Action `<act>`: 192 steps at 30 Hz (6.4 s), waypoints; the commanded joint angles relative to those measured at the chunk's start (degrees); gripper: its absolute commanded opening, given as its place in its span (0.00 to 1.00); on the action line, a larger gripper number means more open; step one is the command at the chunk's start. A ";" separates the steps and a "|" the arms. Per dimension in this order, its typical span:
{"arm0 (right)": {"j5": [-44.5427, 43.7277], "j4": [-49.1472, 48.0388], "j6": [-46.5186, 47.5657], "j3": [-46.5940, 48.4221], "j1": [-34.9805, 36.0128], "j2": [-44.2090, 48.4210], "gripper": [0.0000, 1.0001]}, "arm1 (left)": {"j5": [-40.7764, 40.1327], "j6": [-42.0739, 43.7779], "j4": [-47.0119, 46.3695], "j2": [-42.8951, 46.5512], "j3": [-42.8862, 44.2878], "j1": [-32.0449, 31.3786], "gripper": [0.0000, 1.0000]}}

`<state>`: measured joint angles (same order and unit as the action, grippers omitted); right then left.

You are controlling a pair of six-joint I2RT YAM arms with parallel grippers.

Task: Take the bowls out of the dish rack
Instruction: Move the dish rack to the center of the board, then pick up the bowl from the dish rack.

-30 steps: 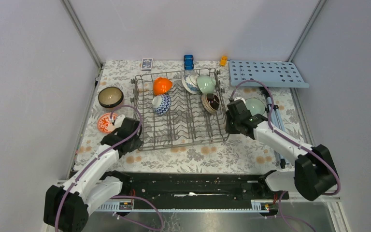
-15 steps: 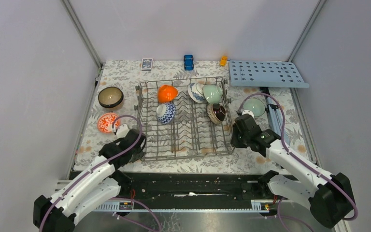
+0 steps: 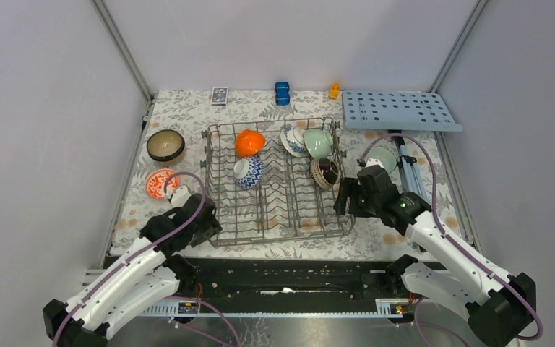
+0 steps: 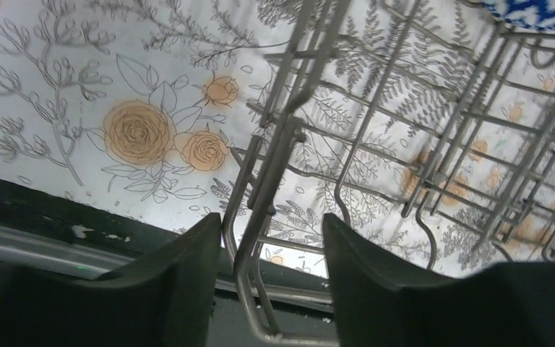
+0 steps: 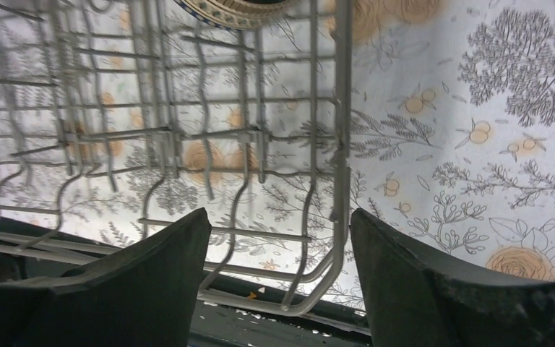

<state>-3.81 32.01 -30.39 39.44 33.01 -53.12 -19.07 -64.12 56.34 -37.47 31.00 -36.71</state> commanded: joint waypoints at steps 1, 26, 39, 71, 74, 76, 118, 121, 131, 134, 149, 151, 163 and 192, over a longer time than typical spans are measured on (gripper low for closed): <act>-2.19 3.07 0.54 7.41 0.40 0.23 0.82 | -1.61 2.02 -3.01 0.37 9.91 -0.28 0.62; 2.36 -21.15 -0.38 16.19 -3.33 -10.81 0.72 | 33.62 11.62 -76.58 -38.50 20.63 -0.38 0.97; 2.47 -33.42 -4.15 6.55 -8.15 -14.89 0.71 | 34.83 6.37 -88.69 -55.75 19.42 -0.56 0.88; 6.36 -33.70 -6.39 12.52 -10.95 -28.88 0.53 | 44.41 -0.31 -99.95 -70.00 22.70 -0.47 0.55; 6.36 -33.98 -6.56 12.10 -11.19 -28.79 0.53 | 45.12 -1.10 -101.72 -70.72 22.89 -0.42 0.50; 6.57 -34.08 -6.66 11.86 -11.38 -28.87 0.52 | 45.50 -1.27 -102.01 -71.08 23.25 -0.46 0.47; 9.74 -35.55 -8.63 8.54 -13.68 -28.80 0.47 | 49.90 -7.83 -117.75 -79.71 26.65 -1.73 0.30; 9.86 -35.38 -8.69 8.77 -13.69 -28.70 0.47 | 50.18 -8.52 -119.51 -80.16 26.72 -1.78 0.25; 10.87 -35.40 -8.89 8.98 -13.78 -28.53 0.48 | 51.08 -9.24 -122.44 -81.21 27.33 -1.86 0.08; 11.08 -35.28 -9.11 9.12 -13.84 -28.28 0.48 | 51.39 -9.95 -124.05 -81.63 27.19 -1.87 0.00; 11.20 -32.36 -8.72 11.32 -13.93 -25.44 0.58 | 52.45 -12.43 -129.86 -82.43 28.04 -1.86 0.00; 11.20 -32.36 -8.76 11.21 -13.94 -25.11 0.61 | 52.53 -12.60 -130.07 -82.05 27.84 -1.81 0.00; 11.89 -32.36 -8.92 11.48 -14.21 -23.87 0.63 | 53.27 -11.67 -129.61 -80.76 27.33 -1.74 0.00; 14.68 -13.40 -2.31 21.33 -14.31 -2.72 0.84 | 55.98 -16.54 -132.54 -70.12 27.71 -1.78 0.00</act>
<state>7.49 16.34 -35.48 57.78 18.83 -59.51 35.18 -79.61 -67.94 -115.44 56.93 -38.24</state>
